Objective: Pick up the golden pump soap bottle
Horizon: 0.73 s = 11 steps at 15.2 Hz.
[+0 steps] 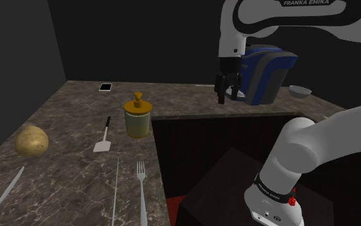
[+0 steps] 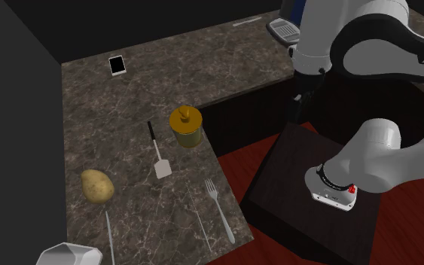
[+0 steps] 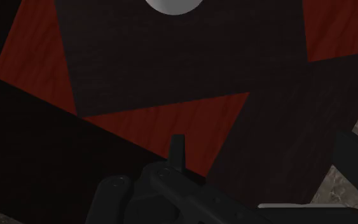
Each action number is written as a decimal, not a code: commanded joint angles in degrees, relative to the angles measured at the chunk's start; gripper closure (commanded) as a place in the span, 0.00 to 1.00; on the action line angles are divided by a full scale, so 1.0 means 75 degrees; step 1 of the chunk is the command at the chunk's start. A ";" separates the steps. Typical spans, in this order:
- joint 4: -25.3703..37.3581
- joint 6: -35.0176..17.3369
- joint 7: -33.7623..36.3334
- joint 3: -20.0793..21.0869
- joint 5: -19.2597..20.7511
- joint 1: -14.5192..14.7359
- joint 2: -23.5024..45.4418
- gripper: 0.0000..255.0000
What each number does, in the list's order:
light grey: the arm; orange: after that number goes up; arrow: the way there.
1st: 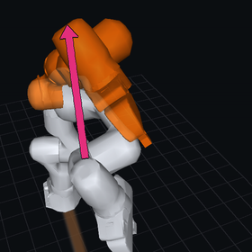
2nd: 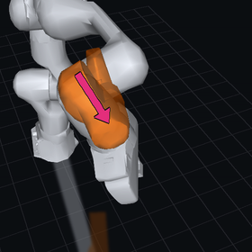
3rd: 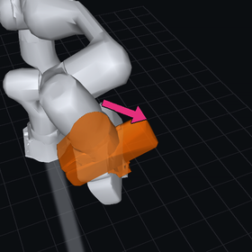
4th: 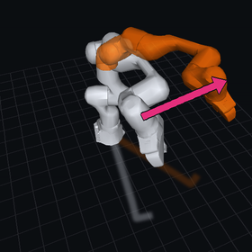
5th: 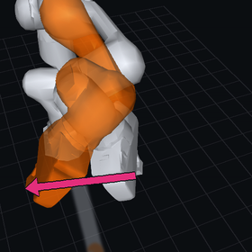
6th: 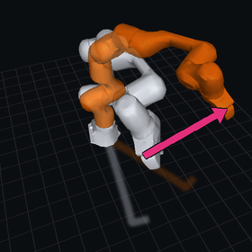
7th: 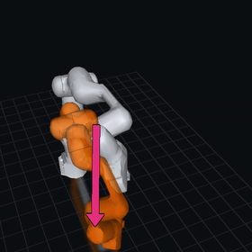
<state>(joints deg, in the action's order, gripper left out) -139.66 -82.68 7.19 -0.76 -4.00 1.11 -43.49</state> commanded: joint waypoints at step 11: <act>0.1705 -0.1421 0.0577 0.0707 -0.0131 0.0260 0.2765 0.00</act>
<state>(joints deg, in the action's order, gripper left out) -129.09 -92.49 11.10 4.08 -5.10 2.96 -25.50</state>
